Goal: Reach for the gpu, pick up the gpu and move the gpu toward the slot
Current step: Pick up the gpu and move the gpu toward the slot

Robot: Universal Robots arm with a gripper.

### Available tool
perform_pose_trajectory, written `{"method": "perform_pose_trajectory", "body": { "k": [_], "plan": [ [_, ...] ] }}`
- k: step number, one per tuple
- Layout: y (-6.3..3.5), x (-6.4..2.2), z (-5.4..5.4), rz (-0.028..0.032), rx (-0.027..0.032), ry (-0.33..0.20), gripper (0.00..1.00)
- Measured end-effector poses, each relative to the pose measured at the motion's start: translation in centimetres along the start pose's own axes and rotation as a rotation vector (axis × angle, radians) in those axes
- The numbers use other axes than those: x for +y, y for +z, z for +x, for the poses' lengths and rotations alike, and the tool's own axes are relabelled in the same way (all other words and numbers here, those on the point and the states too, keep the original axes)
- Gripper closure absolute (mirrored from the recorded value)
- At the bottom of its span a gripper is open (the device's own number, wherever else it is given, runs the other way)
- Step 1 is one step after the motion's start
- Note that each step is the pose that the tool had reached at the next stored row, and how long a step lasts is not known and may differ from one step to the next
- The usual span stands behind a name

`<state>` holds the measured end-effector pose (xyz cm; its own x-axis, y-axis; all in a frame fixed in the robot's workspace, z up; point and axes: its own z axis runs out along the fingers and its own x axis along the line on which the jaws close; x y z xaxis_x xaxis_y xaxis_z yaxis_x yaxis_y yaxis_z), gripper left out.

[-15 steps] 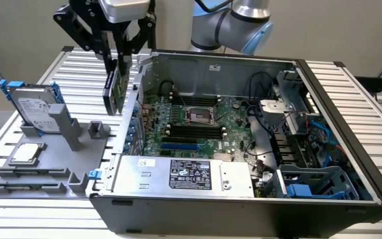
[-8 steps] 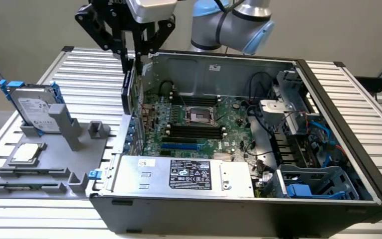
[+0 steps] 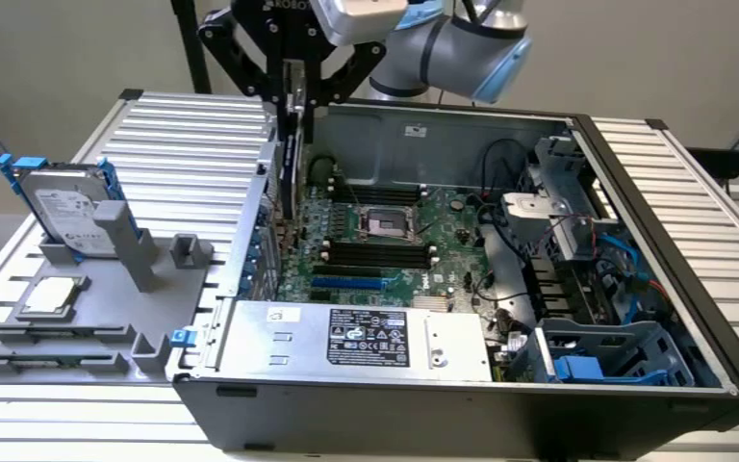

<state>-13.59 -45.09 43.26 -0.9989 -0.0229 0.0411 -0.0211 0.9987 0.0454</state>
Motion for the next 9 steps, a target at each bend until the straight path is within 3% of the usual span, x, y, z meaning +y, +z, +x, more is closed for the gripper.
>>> {"method": "perform_pose_trajectory", "body": {
  "k": [9],
  "plan": [
    [0.92, 0.67, -4.2, -0.0002, 0.0058, 0.000, 0.74]
  ]
}}
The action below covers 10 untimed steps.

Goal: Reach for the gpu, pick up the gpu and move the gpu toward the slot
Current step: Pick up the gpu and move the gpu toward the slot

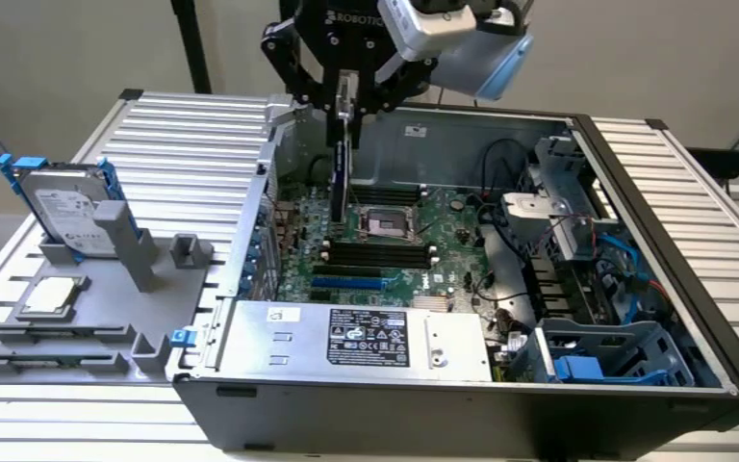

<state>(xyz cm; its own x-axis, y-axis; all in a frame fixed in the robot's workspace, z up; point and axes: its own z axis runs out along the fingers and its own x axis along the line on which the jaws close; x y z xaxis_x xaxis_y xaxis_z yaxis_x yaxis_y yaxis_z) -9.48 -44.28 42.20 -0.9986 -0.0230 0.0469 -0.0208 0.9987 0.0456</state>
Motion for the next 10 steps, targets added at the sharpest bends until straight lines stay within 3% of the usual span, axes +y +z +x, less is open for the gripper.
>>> {"method": "perform_pose_trajectory", "body": {
  "k": [10],
  "plan": [
    [1.66, 1.17, -4.7, -0.0001, -0.0001, 0.000, 0.74]
  ]
}}
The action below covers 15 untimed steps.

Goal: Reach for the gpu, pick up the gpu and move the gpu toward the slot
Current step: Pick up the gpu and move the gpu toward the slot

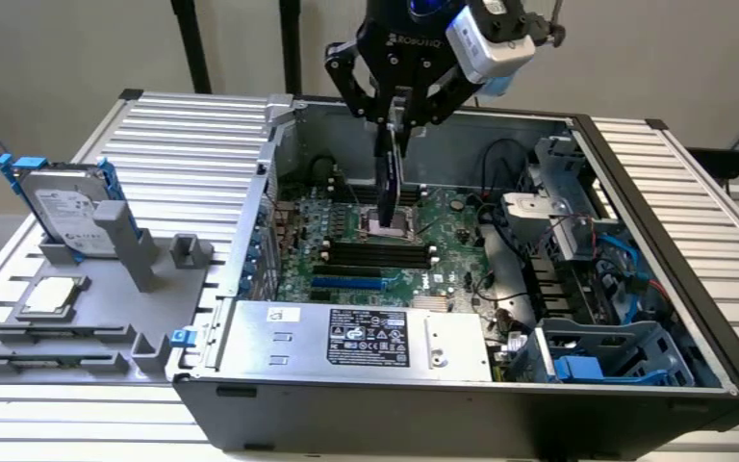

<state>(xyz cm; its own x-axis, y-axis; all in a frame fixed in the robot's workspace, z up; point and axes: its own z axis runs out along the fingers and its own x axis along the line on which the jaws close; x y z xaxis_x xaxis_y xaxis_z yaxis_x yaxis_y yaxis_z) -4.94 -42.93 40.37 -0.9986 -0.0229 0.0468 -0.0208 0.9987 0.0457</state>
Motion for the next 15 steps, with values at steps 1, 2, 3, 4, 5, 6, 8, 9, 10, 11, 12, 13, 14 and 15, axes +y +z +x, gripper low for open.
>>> {"method": "perform_pose_trajectory", "body": {
  "k": [1, 2, 3, 4, 5, 6, 8, 9, 10, 11, 12, 13, 14, 15],
  "plan": [
    [0.16, 0.12, -0.5, 0.0001, 0.0001, 0.000, 0.74],
    [0.32, 0.22, -0.9, 0.0001, 0.0001, 0.000, 0.74],
    [0.48, 0.31, -1.4, 0.0001, 0.0001, 0.000, 0.74],
    [0.65, 0.36, -1.8, 0.0001, 0.0001, 0.000, 0.74],
    [0.81, 0.39, -2.3, 0.0001, 0.0001, 0.000, 0.74],
    [0.97, 0.38, -2.8, 0.0000, 0.0001, 0.000, 0.74],
    [1.30, 0.35, -3.6, 0.0001, 0.0000, 0.000, 0.74],
    [1.36, 0.34, -3.9, 0.0002, 0.0001, 0.000, 0.74],
    [1.35, 0.34, -4.0, 0.0003, 0.0002, 0.000, 0.74],
    [1.35, 0.34, -4.0, 0.0003, 0.0003, 0.000, 0.74],
    [1.36, 0.34, -4.0, 0.0003, 0.0004, 0.000, 0.74],
    [1.36, 0.34, -4.0, 0.0003, 0.0003, 0.000, 0.74],
    [1.36, 0.34, -4.0, 0.0002, 0.0003, 0.000, 0.74],
    [1.36, 0.34, -4.0, 0.0002, 0.0003, 0.001, 0.74]
  ]
}}
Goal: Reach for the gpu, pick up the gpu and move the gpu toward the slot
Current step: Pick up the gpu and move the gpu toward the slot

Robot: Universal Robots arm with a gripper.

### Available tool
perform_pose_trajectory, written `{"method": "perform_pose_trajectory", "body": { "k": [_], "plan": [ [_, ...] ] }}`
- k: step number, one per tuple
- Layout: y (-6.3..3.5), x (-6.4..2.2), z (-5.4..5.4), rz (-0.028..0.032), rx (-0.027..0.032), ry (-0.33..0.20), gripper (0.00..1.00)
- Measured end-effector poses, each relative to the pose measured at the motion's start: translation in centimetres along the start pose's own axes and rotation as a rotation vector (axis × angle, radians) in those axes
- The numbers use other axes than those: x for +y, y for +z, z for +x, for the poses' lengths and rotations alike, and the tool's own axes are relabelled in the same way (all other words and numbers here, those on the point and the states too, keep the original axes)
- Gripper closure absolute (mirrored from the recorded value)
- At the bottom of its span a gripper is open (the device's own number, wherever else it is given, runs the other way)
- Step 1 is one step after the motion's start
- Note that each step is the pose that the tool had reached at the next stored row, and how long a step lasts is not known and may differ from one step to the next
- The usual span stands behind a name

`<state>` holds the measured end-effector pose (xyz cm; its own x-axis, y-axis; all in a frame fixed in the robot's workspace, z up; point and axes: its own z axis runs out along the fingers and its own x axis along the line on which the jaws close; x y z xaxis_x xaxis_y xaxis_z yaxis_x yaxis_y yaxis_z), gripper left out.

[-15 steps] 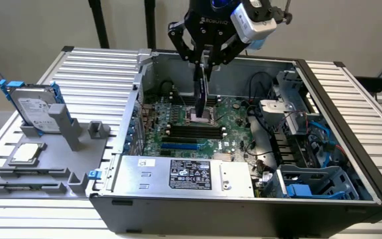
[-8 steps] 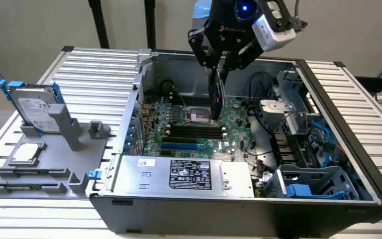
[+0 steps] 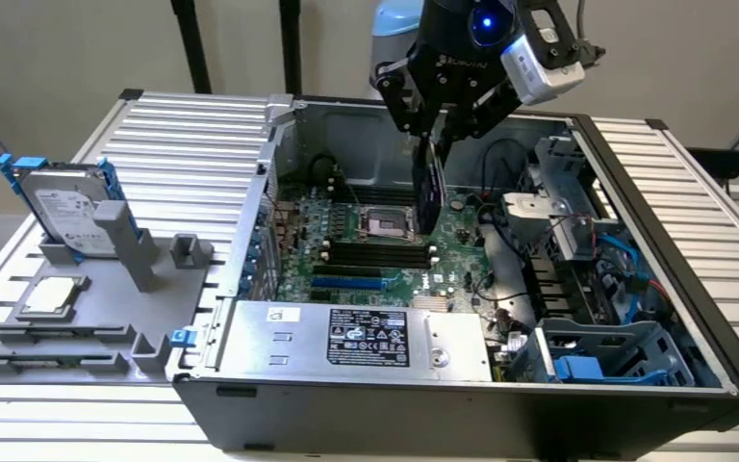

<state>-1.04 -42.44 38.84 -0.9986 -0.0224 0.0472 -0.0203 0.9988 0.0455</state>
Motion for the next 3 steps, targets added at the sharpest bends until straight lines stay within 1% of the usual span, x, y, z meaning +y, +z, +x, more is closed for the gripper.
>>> {"method": "perform_pose_trajectory", "body": {
  "k": [3],
  "plan": [
    [0.00, 0.00, 0.00, -0.0001, 0.0000, 0.000, 0.74]
  ]
}}
